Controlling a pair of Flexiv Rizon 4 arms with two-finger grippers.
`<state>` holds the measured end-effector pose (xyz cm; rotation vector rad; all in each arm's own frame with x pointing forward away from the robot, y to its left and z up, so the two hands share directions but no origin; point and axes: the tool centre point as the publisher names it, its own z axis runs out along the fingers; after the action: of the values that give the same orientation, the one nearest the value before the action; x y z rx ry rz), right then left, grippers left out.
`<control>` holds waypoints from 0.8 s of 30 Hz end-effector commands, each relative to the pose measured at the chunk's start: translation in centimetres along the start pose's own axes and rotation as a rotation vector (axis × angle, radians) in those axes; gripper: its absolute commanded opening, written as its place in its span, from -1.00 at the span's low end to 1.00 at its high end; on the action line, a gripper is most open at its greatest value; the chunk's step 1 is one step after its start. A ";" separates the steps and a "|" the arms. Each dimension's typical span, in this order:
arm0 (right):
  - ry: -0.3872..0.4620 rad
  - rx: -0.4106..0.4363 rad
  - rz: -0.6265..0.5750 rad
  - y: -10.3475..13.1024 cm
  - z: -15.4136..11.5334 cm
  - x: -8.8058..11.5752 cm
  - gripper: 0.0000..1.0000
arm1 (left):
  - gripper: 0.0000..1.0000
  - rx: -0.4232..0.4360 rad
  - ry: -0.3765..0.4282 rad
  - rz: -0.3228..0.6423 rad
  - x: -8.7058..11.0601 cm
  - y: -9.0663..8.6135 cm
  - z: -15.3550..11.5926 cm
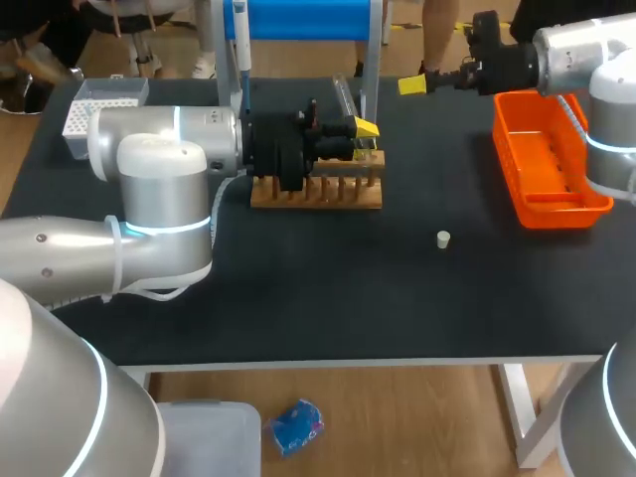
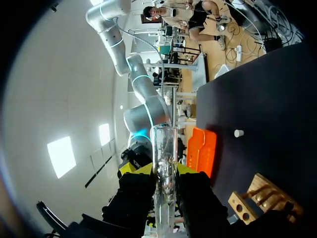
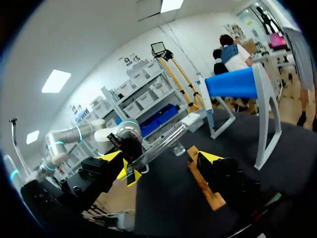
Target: Invert the test tube, pick up the pipette, mount the tip to pipette, aspirate from beaker and dispense into the tube, eject the tip, return the pipette, and cap with the stopper.
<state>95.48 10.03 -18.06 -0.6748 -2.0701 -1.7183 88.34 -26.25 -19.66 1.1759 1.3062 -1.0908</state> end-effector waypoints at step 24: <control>0.028 0.194 -0.731 -8.1 -0.4 -5.4 1.00 | -1.00 0.002 -0.001 0.002 0.0 0.1 0.0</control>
<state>94.17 7.82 -26.95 0.1520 -2.6559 -1.8310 88.35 -26.24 -19.66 1.1761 1.3063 -1.0911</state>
